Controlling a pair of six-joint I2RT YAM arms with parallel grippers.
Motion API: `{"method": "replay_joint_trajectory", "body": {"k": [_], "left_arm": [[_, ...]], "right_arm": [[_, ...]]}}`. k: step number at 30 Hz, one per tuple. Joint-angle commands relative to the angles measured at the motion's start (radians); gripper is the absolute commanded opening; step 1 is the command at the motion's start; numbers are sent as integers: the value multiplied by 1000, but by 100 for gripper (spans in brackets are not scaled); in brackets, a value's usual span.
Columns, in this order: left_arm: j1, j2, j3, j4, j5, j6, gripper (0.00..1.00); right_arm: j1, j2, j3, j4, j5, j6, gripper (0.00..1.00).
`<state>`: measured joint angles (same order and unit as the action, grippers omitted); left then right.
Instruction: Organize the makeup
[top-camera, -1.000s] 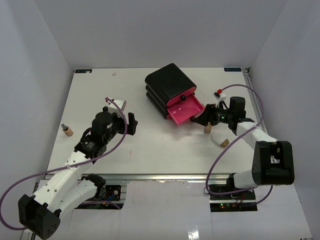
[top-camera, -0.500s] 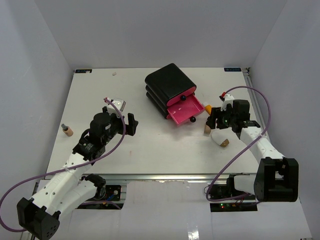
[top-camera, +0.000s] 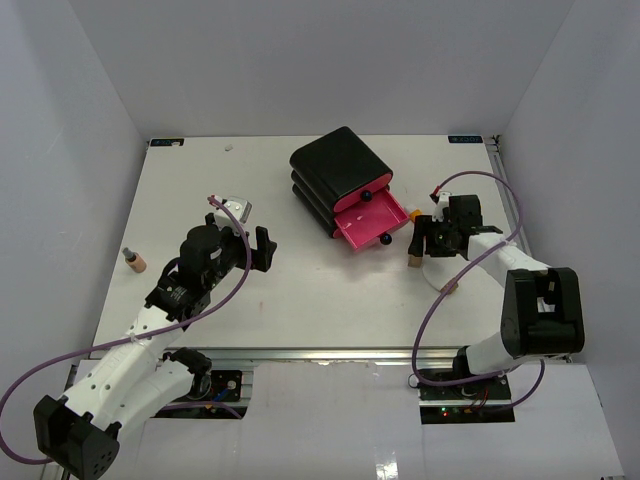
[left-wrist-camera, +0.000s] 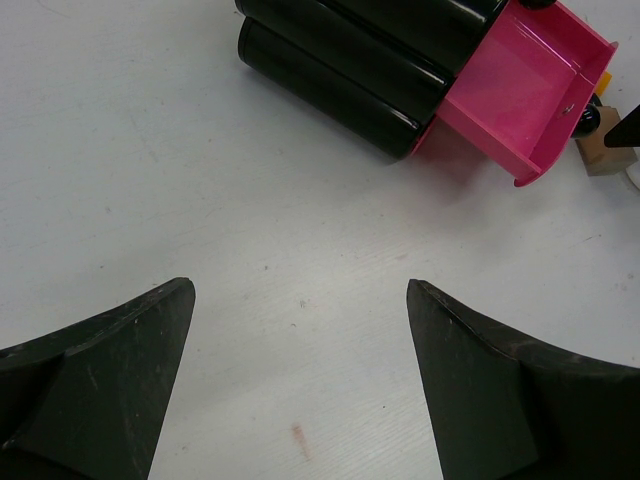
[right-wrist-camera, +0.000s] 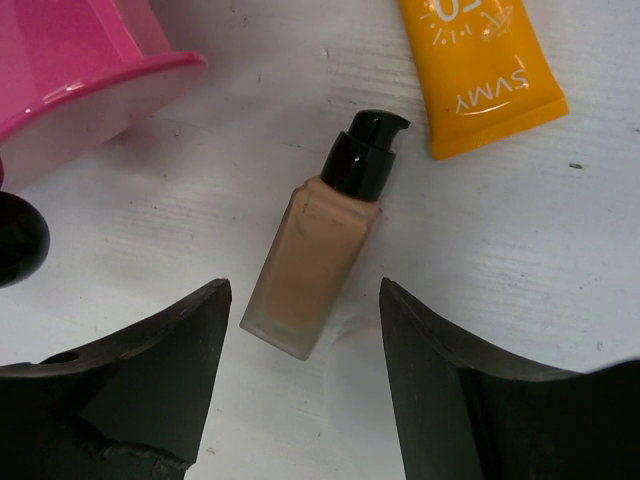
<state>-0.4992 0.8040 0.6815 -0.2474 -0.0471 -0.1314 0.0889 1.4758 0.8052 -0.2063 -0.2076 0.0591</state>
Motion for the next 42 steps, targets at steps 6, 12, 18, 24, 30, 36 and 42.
{"method": "replay_joint_trajectory", "body": {"k": [6,12,18,24,30,36,42], "left_arm": [[4,-9,1,10,4,-1,98],[4,-9,1,10,3,-1,98],[4,-11,1,10,3,-1,98],[4,-16,0,9,-1,-1,98],[4,-21,1,8,7,-3,98],[4,-25,2,10,12,-4,98],[4,-22,0,9,8,-4,98]], "right_arm": [[36,73,53,37,20,37,66],[42,71,52,36,65,30,55],[40,49,48,33,80,11,39],[24,-30,28,28,79,-24,23],[1,-178,34,20,97,-84,8],[1,-260,112,-23,58,-184,8],[55,-220,251,-107,-251,-442,8]]}}
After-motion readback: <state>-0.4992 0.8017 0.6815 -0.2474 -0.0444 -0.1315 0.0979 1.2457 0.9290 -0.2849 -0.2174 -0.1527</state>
